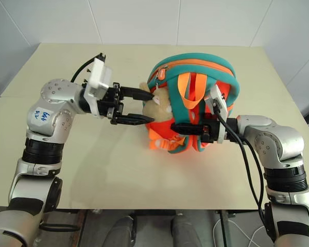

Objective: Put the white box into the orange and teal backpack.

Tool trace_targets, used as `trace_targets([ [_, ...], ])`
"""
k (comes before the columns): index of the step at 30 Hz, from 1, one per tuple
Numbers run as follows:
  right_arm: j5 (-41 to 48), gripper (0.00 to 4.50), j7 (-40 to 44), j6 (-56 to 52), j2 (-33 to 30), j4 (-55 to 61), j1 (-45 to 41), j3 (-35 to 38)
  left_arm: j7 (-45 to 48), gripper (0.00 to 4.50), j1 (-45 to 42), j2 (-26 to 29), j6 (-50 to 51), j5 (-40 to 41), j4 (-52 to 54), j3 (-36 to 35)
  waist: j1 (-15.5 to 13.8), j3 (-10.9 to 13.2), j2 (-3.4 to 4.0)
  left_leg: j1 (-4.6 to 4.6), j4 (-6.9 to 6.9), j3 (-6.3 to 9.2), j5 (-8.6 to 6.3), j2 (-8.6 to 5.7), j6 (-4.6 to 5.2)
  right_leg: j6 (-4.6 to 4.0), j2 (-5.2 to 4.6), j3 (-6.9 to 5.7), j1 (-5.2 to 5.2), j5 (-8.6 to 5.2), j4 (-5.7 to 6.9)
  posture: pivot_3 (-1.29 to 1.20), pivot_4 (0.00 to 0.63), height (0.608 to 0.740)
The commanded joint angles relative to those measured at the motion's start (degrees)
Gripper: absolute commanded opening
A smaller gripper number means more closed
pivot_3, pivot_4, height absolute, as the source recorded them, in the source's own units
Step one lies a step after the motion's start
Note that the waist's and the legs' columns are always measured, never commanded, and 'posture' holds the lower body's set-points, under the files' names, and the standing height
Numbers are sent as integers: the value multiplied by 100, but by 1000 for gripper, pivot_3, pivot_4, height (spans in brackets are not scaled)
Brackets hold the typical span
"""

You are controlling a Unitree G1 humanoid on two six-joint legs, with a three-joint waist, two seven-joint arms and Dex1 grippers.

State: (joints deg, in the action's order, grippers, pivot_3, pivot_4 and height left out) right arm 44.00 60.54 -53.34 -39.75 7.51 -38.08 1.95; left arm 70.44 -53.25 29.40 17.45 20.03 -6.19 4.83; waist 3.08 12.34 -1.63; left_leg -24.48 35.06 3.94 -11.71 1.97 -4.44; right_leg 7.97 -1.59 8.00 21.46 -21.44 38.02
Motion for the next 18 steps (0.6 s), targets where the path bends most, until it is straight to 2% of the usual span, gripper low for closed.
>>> trace_targets([
  [1, 52, 104, -11, 101, 29, 113, -62, 95, -267, 1583, -78, 47, -254, -186, -131, -80, -6, 0, 0, 0, 0, 0, 0, -2, 0, 0, -2, 0, -2, 0, -1, 0, 150, 740],
  [6, 61, 104, -51, 134, 60, 130, -36, 108, -436, 96, -272, 104, -472, -283, -283, -186, -6, 0, 0, -1, 0, 0, 0, -2, 0, 1, -1, 0, -2, 0, -1, 0, 150, 740],
  [15, 68, 104, -108, 172, 98, 153, 11, 113, -499, 42, -440, 255, -398, -186, -507, -280, 1, 0, 0, -1, -2, 0, 0, -2, 1, 1, -1, 0, 0, 0, -1, 0, 150, 740],
  [18, 72, 104, -127, 166, 91, 169, 31, 121, -518, 619, -377, 219, -425, -100, -355, -347, 0, 0, 0, -1, -2, 0, 0, -2, 0, 1, -1, 0, 0, 0, -2, 0, 150, 740],
])
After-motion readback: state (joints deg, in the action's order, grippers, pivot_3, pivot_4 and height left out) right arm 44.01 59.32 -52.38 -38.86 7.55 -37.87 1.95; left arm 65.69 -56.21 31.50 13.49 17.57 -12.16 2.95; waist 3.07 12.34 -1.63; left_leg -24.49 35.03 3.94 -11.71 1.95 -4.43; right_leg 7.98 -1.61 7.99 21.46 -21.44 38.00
